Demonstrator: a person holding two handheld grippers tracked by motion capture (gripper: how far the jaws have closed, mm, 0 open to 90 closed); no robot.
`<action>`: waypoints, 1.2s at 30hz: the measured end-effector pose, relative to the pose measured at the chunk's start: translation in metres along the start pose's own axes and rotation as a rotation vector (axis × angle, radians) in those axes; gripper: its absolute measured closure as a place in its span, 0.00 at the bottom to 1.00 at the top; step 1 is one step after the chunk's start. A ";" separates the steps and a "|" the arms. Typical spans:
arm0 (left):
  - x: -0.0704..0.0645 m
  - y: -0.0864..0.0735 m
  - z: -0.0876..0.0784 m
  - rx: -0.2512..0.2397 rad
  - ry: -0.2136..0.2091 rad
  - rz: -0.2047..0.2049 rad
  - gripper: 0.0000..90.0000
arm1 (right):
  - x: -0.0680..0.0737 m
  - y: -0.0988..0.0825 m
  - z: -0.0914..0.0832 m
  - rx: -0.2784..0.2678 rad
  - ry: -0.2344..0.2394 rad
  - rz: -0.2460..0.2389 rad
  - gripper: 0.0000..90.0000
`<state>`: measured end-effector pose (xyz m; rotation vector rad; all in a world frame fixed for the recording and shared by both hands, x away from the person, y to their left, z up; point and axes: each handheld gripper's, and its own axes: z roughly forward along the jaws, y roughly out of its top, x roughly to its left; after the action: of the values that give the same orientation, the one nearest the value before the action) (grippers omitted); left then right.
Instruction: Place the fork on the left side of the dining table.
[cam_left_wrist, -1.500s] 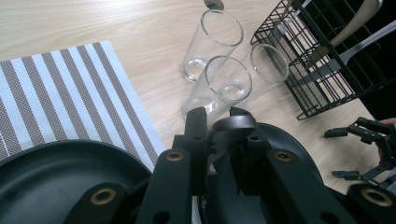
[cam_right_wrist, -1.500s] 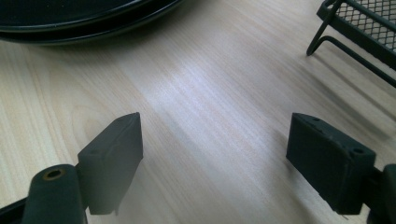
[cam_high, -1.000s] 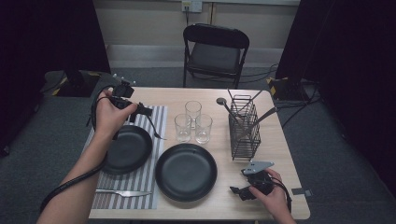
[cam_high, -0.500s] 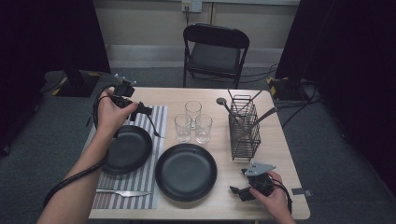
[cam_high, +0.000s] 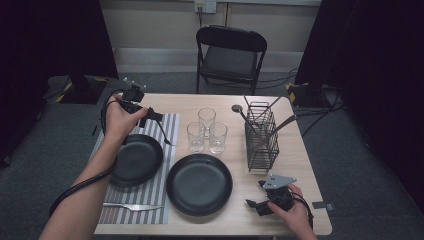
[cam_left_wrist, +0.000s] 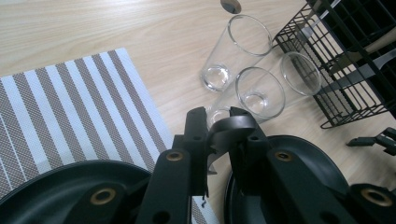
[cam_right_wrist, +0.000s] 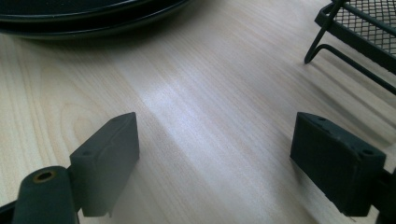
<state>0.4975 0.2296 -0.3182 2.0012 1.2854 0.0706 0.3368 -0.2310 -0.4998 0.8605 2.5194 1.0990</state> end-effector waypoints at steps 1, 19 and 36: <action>0.001 0.000 0.001 -0.004 0.000 -0.002 0.87 | 0.000 0.000 0.000 0.001 0.001 0.000 0.16; 0.011 0.004 0.013 0.011 0.010 0.002 0.87 | 0.000 0.000 0.000 0.000 0.000 -0.001 0.16; 0.019 0.011 0.023 0.020 0.033 0.013 0.87 | 0.000 0.000 0.000 0.000 0.000 0.000 0.16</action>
<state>0.5249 0.2301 -0.3346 2.0336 1.2981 0.0972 0.3367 -0.2310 -0.4998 0.8601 2.5191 1.0996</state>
